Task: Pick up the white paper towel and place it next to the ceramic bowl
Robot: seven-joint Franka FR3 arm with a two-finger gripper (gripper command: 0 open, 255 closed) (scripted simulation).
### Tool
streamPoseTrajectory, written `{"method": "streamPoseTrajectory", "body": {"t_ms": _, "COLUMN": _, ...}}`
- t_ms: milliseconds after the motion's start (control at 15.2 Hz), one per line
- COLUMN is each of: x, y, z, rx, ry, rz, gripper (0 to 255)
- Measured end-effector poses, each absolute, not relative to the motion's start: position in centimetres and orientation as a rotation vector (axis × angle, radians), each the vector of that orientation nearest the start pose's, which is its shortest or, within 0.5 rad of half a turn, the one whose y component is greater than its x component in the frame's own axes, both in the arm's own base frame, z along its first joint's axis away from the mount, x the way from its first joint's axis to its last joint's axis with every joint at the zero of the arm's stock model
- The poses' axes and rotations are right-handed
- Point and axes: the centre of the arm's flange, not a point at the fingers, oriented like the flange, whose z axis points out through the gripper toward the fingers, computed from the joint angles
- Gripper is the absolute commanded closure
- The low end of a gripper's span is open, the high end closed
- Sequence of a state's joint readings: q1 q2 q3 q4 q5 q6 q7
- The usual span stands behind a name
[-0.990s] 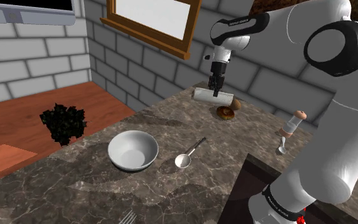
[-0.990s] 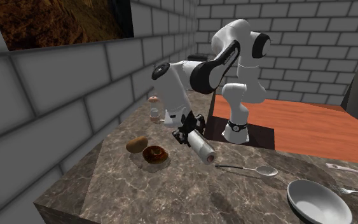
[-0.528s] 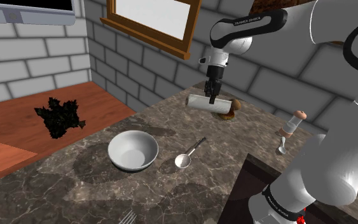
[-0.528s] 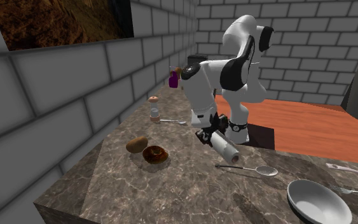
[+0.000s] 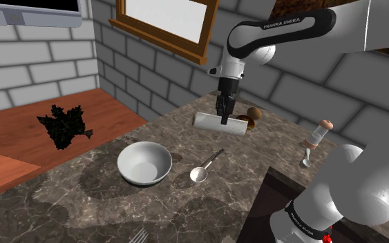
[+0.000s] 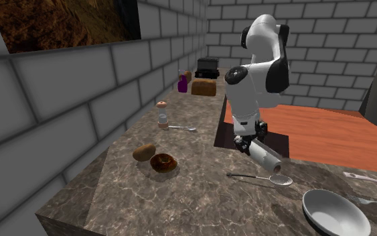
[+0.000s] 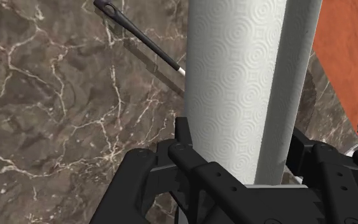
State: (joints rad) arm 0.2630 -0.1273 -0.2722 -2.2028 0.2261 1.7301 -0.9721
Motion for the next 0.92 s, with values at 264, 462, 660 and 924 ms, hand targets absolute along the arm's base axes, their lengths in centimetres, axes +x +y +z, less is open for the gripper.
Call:
{"method": "streamPoseTrajectory", "body": {"t_ms": 264, "x": 44.0, "y": 6.3, "z": 41.4, "rx": -2.475, "ry": -1.188, "rz": 0.268, "gripper": 255}}
{"method": "streamPoseTrajectory", "body": {"t_ms": 462, "x": 42.7, "y": 10.1, "z": 41.4, "rx": -2.475, "ry": -1.188, "rz": 0.269, "gripper": 255}}
{"method": "streamPoseTrajectory", "body": {"t_ms": 660, "x": 41.0, "y": 13.6, "z": 41.4, "rx": -2.475, "ry": -1.189, "rz": 0.268, "gripper": 255}}
{"method": "streamPoseTrajectory", "body": {"t_ms": 924, "x": 38.7, "y": 18.3, "z": 41.2, "rx": -2.476, "ry": -1.189, "rz": 0.268, "gripper": 255}}
